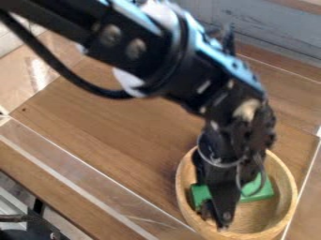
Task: Remove the green block from the brown bowl and put it on the table
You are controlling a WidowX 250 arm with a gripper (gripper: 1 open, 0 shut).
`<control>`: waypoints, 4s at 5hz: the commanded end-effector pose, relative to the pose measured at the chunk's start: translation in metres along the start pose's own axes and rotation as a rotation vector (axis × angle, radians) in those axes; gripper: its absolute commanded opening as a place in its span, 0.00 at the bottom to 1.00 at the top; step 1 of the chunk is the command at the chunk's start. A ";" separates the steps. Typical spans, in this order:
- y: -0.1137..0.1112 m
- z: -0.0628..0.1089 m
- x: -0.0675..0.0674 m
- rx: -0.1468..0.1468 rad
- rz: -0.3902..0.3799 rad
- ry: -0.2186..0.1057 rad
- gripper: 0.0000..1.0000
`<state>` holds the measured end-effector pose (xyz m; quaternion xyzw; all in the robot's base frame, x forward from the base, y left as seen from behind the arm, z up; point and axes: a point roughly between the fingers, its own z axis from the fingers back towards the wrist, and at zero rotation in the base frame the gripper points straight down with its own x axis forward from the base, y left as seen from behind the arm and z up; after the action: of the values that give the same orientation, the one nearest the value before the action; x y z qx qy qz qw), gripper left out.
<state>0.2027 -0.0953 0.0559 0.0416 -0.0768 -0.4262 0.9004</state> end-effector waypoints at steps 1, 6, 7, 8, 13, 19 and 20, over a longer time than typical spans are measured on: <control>0.007 0.022 0.006 0.018 0.009 -0.022 0.00; 0.019 0.070 0.020 0.096 -0.008 0.103 1.00; 0.014 0.054 0.024 0.089 -0.046 0.094 1.00; 0.008 0.032 0.029 0.087 -0.078 0.069 1.00; 0.018 -0.010 0.018 0.074 -0.056 0.018 1.00; 0.029 -0.012 0.021 0.049 -0.074 0.074 0.00; 0.033 0.003 0.022 0.051 -0.078 0.087 0.00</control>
<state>0.2329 -0.0878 0.0504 0.0845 -0.0157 -0.4581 0.8847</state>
